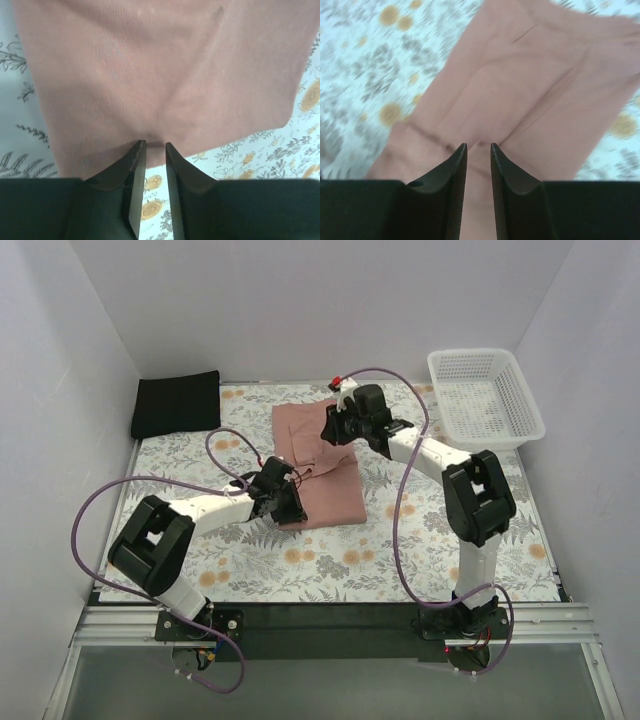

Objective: Fold and stack the t-shirts
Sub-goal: Fold the tshirt

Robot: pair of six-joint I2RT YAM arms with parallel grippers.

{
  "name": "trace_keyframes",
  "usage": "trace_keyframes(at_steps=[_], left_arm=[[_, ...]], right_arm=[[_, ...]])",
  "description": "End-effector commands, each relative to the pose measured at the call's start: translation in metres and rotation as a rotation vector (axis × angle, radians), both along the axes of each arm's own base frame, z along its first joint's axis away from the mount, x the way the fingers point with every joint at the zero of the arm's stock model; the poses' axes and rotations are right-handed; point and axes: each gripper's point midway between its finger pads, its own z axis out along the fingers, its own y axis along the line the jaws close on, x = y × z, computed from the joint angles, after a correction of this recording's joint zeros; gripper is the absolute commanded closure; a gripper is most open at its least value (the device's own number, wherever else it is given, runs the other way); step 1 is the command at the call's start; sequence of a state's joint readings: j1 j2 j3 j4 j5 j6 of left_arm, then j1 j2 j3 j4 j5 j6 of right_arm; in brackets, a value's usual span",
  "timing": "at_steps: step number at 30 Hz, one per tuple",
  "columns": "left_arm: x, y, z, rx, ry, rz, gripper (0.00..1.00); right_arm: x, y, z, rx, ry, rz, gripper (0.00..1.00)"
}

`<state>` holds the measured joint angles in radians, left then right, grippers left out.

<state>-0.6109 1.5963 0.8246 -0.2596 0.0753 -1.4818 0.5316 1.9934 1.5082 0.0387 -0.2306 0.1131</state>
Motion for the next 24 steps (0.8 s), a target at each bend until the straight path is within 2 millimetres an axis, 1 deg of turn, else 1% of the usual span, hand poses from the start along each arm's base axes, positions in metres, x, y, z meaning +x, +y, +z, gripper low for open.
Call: trace_keyframes(at_steps=[1, 2, 3, 4, 5, 7, 9, 10, 13, 16, 19, 22, 23, 24], left_arm=[[0.001, 0.004, 0.04, -0.034, -0.076, 0.036, 0.76], [0.002, 0.007, 0.046, -0.037, -0.093, 0.053, 0.76], [0.003, 0.008, 0.052, -0.045, -0.111, 0.064, 0.75], [0.009, 0.016, 0.058, -0.023, -0.154, 0.106, 0.75], [0.008, 0.022, 0.064, -0.03, -0.176, 0.139, 0.76], [0.01, 0.031, 0.064, -0.015, -0.196, 0.188, 0.84], [0.008, 0.033, 0.055, 0.0, -0.172, 0.197, 0.88], [0.006, 0.032, 0.049, 0.004, -0.156, 0.195, 0.91], [-0.001, 0.03, 0.024, 0.028, -0.075, 0.18, 0.95], [-0.009, 0.031, 0.005, 0.048, -0.015, 0.177, 0.97], [-0.018, 0.032, -0.008, 0.06, 0.033, 0.168, 0.98], [-0.025, 0.033, -0.016, 0.064, 0.065, 0.162, 0.99], [-0.026, 0.032, -0.016, 0.061, 0.07, 0.157, 0.99], [-0.028, 0.032, -0.017, 0.061, 0.076, 0.155, 0.99]], right_arm=[[-0.061, 0.028, 0.001, 0.083, 0.024, 0.172, 0.69], [-0.076, 0.035, 0.002, 0.087, 0.026, 0.201, 0.69], [-0.086, 0.035, -0.007, 0.081, 0.047, 0.217, 0.69], [-0.097, 0.039, -0.012, 0.085, 0.067, 0.253, 0.71], [-0.105, 0.045, -0.017, 0.083, 0.078, 0.275, 0.72], [-0.113, 0.051, -0.03, 0.078, 0.101, 0.302, 0.77], [-0.119, 0.06, -0.037, 0.076, 0.113, 0.328, 0.8], [-0.119, 0.065, -0.045, 0.073, 0.124, 0.337, 0.81], [-0.123, 0.074, -0.053, 0.071, 0.14, 0.365, 0.84], [-0.125, 0.081, -0.071, 0.048, 0.157, 0.373, 0.85], [-0.12, 0.08, -0.083, 0.021, 0.153, 0.357, 0.85], [-0.108, 0.077, -0.091, -0.017, 0.124, 0.315, 0.86], [-0.104, 0.076, -0.093, -0.029, 0.114, 0.303, 0.85], [-0.098, 0.077, -0.091, -0.035, 0.09, 0.296, 0.86]])
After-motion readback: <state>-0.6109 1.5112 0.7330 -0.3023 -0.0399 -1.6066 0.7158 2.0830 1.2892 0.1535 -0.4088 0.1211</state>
